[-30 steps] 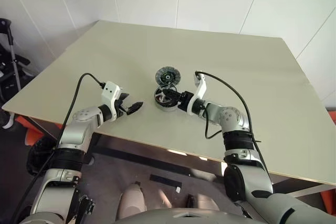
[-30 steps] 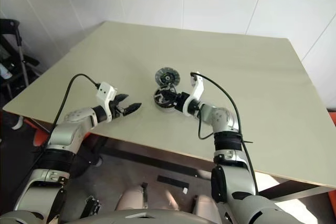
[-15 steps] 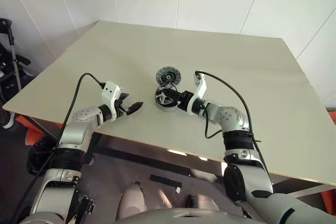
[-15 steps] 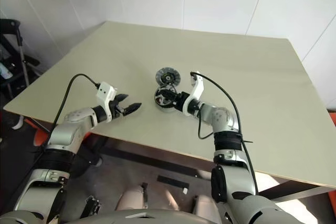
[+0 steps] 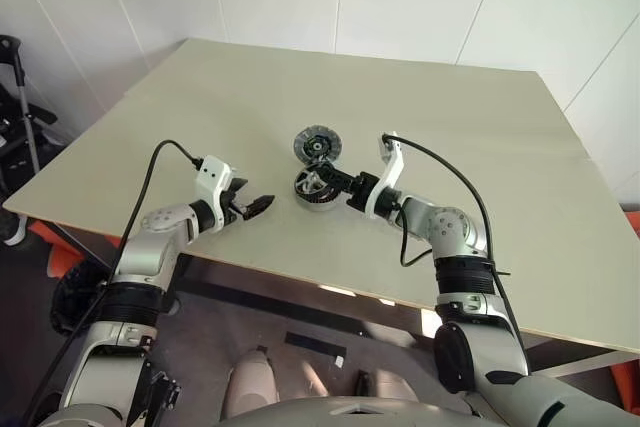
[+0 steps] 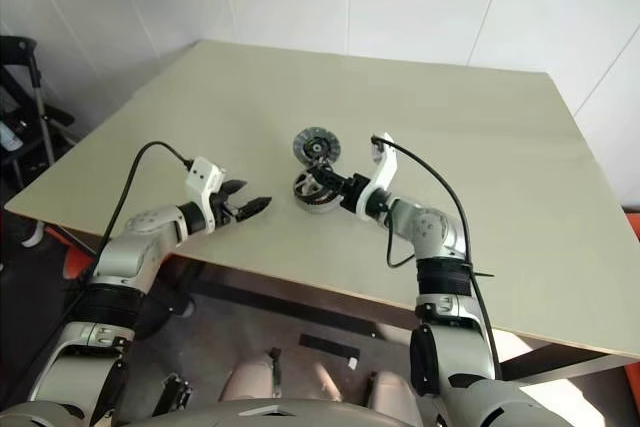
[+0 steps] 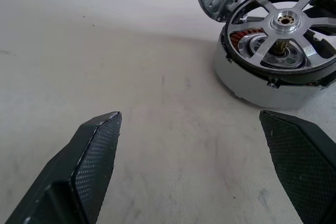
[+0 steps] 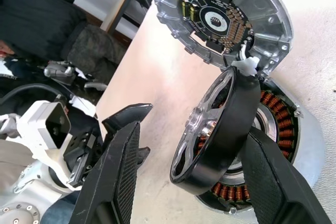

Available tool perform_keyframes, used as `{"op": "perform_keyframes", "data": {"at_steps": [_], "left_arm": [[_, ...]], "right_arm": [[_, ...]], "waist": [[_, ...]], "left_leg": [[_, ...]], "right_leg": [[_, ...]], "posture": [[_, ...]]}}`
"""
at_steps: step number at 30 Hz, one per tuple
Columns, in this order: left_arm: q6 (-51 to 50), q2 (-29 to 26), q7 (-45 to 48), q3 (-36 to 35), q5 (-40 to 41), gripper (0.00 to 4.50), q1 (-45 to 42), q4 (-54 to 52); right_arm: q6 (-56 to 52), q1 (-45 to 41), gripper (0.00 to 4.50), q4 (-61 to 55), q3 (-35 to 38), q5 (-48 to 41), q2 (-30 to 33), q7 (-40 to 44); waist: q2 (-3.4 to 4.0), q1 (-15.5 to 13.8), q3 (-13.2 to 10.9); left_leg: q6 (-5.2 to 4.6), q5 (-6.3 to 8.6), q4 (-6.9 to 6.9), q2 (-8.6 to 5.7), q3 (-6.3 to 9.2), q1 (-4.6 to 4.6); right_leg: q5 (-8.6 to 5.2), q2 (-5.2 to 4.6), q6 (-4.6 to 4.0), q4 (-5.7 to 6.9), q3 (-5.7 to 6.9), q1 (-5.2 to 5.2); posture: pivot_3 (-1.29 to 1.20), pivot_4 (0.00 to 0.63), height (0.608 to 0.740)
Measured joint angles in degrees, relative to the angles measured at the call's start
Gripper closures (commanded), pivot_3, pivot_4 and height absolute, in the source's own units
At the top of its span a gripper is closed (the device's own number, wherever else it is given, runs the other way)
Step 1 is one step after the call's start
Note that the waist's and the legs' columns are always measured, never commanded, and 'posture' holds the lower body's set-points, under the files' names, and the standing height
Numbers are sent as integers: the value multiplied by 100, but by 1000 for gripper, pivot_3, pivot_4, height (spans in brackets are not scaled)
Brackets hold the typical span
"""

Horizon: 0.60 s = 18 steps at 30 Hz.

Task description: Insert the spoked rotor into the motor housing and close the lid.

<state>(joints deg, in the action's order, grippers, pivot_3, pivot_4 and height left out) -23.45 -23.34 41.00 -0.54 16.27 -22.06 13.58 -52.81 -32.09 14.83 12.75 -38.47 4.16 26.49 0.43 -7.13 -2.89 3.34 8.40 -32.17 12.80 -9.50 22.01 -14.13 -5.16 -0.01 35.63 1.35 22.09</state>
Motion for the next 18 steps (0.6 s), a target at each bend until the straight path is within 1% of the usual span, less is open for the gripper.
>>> {"op": "perform_keyframes", "data": {"at_steps": [6, 18], "left_arm": [[45, 0, 3, 4, -1, 25, -1, 8], [49, -1, 3, 9, -2, 25, -6, 26]], "right_arm": [[207, 33, 1219, -144, 15, -1, 12, 67], [277, 37, 1219, -143, 9, 7, 7, 67]], "waist": [[0, -2, 0], [0, -3, 0]], "left_leg": [[0, 0, 0, 0, 0, 0], [0, 0, 0, -1, 0, 3]], "right_leg": [[0, 0, 0, 0, 0, 0], [0, 0, 0, 0, 0, 1]], "posture": [[0, 0, 740], [0, 0, 740]]}}
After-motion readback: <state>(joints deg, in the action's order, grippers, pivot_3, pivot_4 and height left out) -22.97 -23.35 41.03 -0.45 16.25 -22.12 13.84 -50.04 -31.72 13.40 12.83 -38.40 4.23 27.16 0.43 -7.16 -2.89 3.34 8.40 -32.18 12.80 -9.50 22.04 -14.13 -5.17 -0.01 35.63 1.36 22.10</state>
